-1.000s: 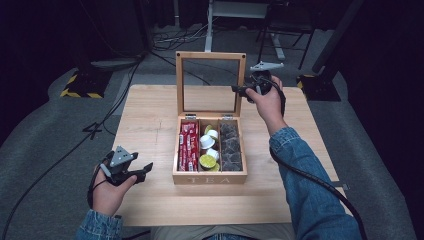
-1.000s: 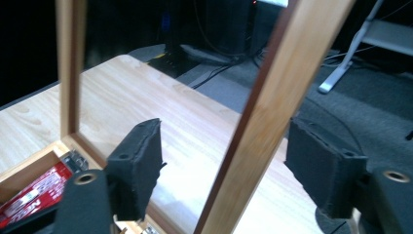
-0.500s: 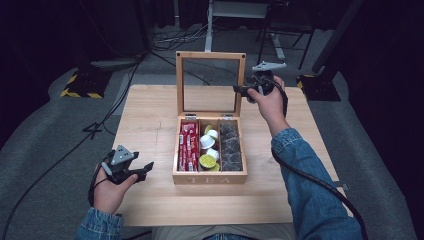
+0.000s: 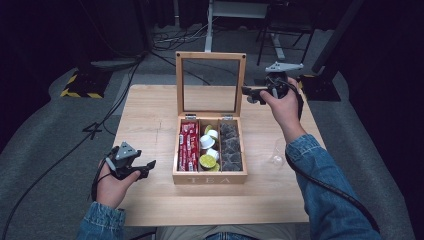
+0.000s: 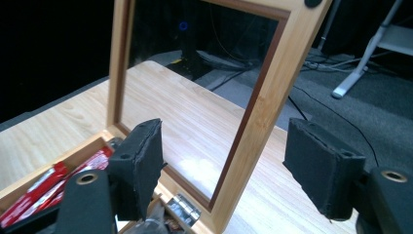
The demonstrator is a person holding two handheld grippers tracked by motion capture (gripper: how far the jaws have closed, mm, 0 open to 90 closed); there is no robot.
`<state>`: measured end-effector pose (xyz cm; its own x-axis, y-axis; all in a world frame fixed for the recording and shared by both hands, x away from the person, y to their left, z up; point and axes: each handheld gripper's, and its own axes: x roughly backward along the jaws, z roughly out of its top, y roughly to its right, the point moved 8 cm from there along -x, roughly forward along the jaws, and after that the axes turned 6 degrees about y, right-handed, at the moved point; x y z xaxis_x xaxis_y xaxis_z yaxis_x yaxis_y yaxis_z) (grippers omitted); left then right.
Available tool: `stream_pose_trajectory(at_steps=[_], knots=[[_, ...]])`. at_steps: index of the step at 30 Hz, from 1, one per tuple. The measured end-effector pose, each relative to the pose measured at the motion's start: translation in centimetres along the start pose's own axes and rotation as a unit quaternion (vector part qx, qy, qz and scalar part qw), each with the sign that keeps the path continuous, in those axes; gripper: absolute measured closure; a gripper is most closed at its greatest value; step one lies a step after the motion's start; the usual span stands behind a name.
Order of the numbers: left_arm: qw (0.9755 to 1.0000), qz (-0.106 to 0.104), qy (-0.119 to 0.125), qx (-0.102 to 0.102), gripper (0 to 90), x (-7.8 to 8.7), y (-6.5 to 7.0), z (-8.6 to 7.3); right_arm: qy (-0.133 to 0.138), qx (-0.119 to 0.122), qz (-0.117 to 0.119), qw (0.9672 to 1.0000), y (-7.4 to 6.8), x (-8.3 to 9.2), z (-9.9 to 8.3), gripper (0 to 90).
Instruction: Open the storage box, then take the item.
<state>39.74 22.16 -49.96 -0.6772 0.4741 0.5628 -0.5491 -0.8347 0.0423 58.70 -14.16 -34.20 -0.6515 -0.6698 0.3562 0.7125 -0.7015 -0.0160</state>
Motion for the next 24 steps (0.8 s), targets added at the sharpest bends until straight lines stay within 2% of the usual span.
stream_pose_trajectory(at_steps=[7, 14, 18, 24], knots=[[0.9999, -0.009, -0.009, -0.004, 31.6, -0.4, 0.3, 0.0, -0.004, 0.020, 0.021, 0.9996, -1.5, 2.5, 0.0, 32.2], [0.9998, -0.011, -0.013, -0.007, 31.2, -0.7, 0.3, 0.0, -0.001, 0.019, 0.047, 0.9987, -3.0, 4.1, -0.9, 32.8], [0.9998, -0.011, -0.016, -0.006, 30.3, -0.7, 0.4, -0.1, 0.002, 0.025, 0.064, 0.9976, -4.4, 4.6, -1.7, 32.2], [0.9991, -0.009, -0.038, -0.018, 29.0, -0.8, 0.5, -0.8, -0.009, 0.024, 0.084, 0.9962, -6.1, 4.5, -3.6, 31.9]])
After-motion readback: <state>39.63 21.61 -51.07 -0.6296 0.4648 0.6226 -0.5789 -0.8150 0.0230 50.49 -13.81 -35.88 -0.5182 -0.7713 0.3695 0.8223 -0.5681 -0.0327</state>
